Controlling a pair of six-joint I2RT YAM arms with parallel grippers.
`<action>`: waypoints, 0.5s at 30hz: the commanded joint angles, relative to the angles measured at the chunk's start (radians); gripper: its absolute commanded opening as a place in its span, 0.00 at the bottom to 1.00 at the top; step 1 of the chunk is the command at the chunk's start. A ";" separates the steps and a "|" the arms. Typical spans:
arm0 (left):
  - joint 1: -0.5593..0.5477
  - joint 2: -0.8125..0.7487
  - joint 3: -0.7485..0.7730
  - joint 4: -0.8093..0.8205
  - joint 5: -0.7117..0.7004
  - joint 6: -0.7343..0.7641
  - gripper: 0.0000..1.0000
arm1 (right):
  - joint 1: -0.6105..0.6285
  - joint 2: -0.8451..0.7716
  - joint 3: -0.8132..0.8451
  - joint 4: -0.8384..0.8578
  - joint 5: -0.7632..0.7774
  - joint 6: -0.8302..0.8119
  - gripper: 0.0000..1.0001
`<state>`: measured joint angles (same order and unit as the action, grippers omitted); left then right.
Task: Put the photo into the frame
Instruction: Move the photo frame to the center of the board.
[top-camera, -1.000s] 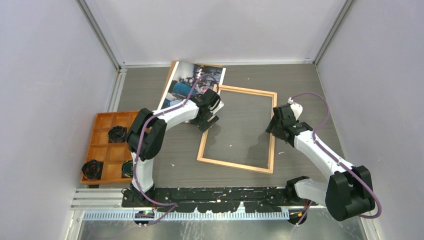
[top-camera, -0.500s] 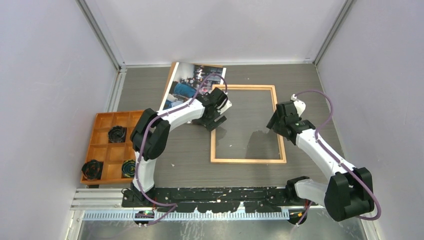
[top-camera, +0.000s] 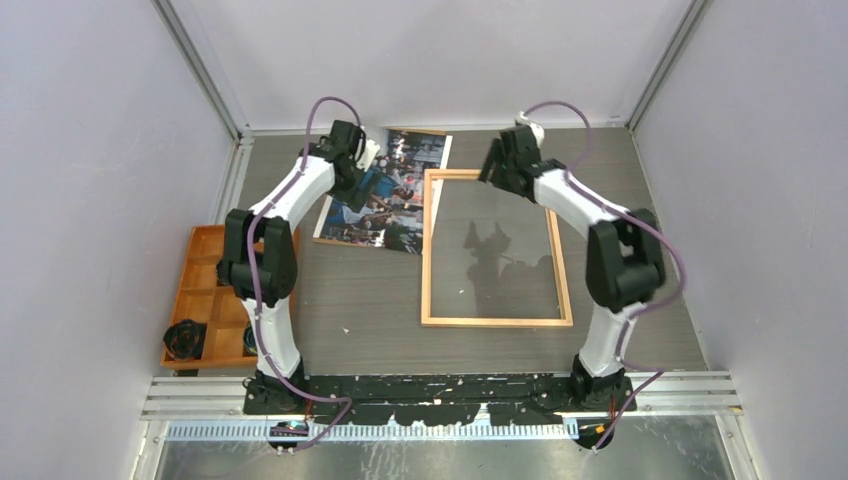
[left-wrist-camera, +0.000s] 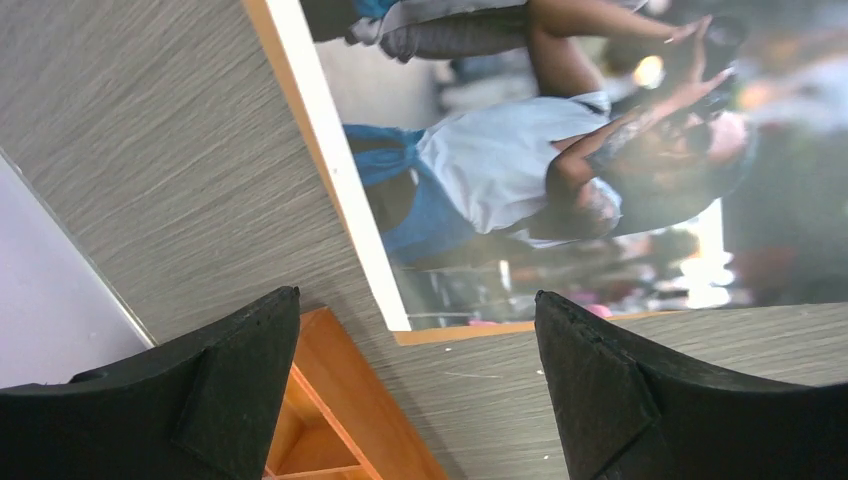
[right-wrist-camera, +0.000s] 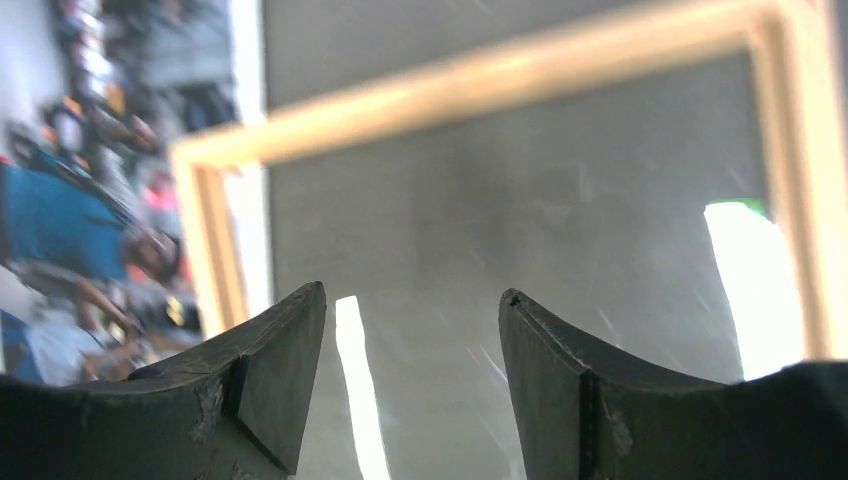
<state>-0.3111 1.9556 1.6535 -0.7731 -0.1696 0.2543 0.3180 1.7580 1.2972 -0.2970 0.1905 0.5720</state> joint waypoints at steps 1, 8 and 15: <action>0.027 0.009 0.008 -0.013 0.010 0.036 0.89 | 0.028 0.243 0.352 0.055 -0.059 -0.109 0.69; 0.066 -0.035 -0.068 0.017 0.028 0.050 0.91 | 0.028 0.594 0.771 -0.028 -0.067 -0.165 0.69; 0.086 -0.019 -0.088 0.026 0.027 0.054 0.91 | 0.017 0.699 0.824 -0.005 -0.100 -0.159 0.67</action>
<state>-0.2417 1.9579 1.5742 -0.7746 -0.1520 0.2935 0.3447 2.4454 2.0808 -0.2951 0.1097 0.4351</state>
